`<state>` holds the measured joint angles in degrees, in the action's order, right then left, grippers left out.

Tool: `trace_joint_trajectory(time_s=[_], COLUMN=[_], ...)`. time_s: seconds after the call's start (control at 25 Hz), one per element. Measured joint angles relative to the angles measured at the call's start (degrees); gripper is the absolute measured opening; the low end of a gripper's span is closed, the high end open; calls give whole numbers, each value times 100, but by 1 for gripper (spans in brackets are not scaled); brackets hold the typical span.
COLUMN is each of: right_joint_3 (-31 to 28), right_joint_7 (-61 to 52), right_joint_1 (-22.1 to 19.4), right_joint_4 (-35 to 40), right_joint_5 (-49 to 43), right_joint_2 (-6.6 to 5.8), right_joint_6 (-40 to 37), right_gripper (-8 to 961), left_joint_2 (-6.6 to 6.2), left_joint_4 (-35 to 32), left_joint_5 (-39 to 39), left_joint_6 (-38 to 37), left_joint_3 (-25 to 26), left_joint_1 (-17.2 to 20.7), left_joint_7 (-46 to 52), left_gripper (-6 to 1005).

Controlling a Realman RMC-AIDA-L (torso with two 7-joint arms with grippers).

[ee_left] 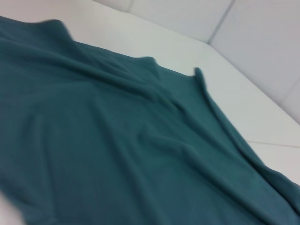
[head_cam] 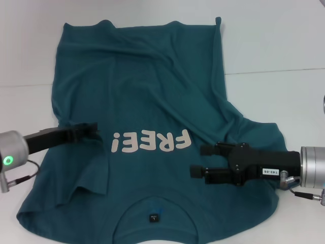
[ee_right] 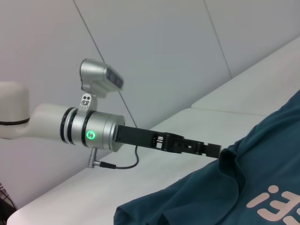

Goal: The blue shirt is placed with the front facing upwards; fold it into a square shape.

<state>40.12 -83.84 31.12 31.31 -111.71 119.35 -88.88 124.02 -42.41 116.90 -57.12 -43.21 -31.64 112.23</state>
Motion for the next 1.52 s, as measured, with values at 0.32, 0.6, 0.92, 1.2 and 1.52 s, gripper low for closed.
trace_joint_trajectory(time_s=[0.32, 0.6, 0.92, 1.2, 1.52], right_joint_3=[5, -9, -5, -3, -37], right_joint_7=[-20, -7, 0, 16, 16], right_joint_1=[23, 9, 6, -18, -64], right_joint_4=[23, 20, 6, -2, 15], right_joint_5=[0, 0, 0, 0, 0], right_joint_2=[0, 0, 0, 0, -27], right_joint_6=[1, 2, 6, 5, 6], right_gripper=[830, 827, 824, 821, 818], left_joint_2=[-12, 0, 28, 33, 6], left_joint_4=[-7, 248, 680, 611, -181], left_joint_5=[13, 19, -28, -366, -756], left_joint_6=[207, 595, 857, 528, -1135], left_joint_3=[198, -54, -297, -477, -96], left_joint_1=[70, -46, -461, -521, 214], left_joint_7=[-35, -59, -128, -201, -430], left_gripper=[519, 520, 519, 519, 518])
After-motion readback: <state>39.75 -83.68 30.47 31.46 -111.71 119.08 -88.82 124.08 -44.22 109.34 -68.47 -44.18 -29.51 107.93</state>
